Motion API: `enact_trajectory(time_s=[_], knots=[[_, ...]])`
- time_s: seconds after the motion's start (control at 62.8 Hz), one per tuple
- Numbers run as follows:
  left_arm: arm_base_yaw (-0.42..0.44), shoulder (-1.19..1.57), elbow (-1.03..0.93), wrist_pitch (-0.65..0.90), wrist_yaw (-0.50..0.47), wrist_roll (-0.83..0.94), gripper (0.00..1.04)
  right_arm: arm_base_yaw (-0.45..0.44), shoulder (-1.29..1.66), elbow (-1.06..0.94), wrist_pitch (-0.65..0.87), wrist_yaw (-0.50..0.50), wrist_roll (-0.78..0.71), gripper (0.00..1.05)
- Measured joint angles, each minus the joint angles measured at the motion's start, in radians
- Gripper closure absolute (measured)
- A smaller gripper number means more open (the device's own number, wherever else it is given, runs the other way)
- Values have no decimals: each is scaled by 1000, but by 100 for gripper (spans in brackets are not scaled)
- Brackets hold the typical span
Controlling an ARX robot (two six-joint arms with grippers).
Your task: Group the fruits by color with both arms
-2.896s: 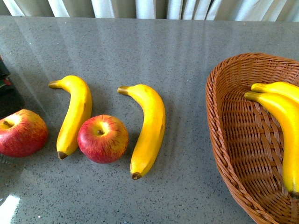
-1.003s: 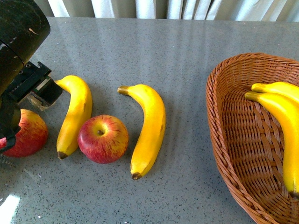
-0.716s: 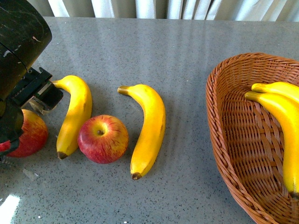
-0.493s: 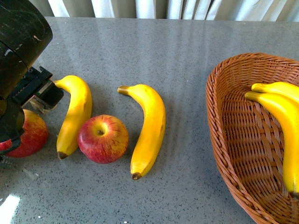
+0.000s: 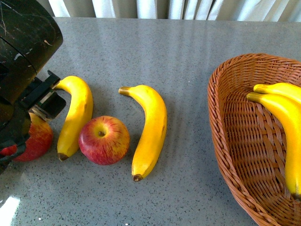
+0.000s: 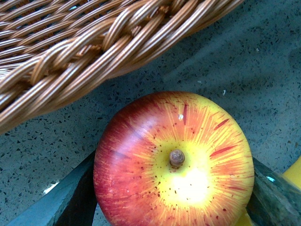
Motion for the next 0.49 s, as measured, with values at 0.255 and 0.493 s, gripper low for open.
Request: enact_trajectory(time_s=[0.255, 0.493], knots=[[-103, -159, 0, -62, -61, -8, 33, 0, 0, 0, 0, 0, 0, 9], [2, -330, -11, -102, -213, 72, 33, 0, 0, 0, 0, 0, 0, 9]])
